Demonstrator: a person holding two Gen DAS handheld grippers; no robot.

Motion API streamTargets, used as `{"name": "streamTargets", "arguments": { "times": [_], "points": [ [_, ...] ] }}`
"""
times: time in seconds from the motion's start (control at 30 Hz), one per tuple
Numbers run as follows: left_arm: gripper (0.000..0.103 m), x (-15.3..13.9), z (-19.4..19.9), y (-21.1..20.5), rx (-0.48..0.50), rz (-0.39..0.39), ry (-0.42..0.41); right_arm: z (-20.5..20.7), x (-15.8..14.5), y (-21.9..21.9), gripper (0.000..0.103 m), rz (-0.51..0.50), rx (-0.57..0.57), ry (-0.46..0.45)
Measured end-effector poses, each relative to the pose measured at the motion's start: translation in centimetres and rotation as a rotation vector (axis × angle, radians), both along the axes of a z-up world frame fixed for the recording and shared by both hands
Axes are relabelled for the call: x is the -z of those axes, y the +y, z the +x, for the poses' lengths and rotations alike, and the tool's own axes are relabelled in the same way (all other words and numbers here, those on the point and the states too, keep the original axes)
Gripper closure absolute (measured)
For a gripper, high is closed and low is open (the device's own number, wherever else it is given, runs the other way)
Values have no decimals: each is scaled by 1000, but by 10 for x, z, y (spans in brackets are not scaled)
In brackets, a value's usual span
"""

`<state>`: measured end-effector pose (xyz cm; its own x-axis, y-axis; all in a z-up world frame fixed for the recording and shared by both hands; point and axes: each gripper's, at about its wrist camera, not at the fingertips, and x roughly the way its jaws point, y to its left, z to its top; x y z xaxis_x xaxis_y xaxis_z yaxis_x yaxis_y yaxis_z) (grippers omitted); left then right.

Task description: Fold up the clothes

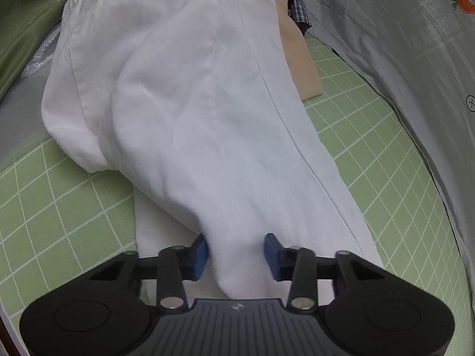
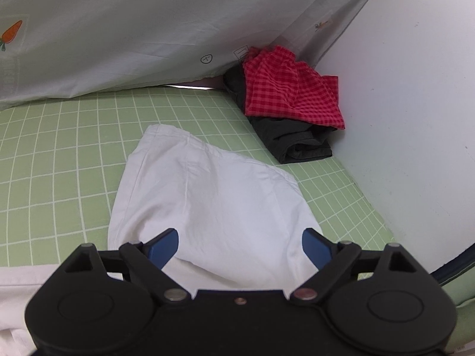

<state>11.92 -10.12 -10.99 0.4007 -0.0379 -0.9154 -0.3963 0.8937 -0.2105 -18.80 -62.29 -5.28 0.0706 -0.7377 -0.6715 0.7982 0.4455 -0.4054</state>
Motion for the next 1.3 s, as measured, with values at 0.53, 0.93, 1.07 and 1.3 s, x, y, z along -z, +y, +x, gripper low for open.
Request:
{"name": "streamTargets", "arguments": {
  "times": [0.53, 0.93, 1.07, 1.3],
  "points": [
    [101, -98, 3, -179, 537, -57, -349, 15, 17, 6, 12, 42, -49, -47],
    [80, -78, -135, -307, 1084, -246, -238, -35, 15, -16, 12, 67, 96, -134],
    [58, -95, -120, -259, 938, -243, -302, -36, 15, -13, 12, 97, 76, -166],
    [45, -88, -63, -161, 516, -54, -250, 10, 12, -3, 12, 180, -75, -255]
  ]
}}
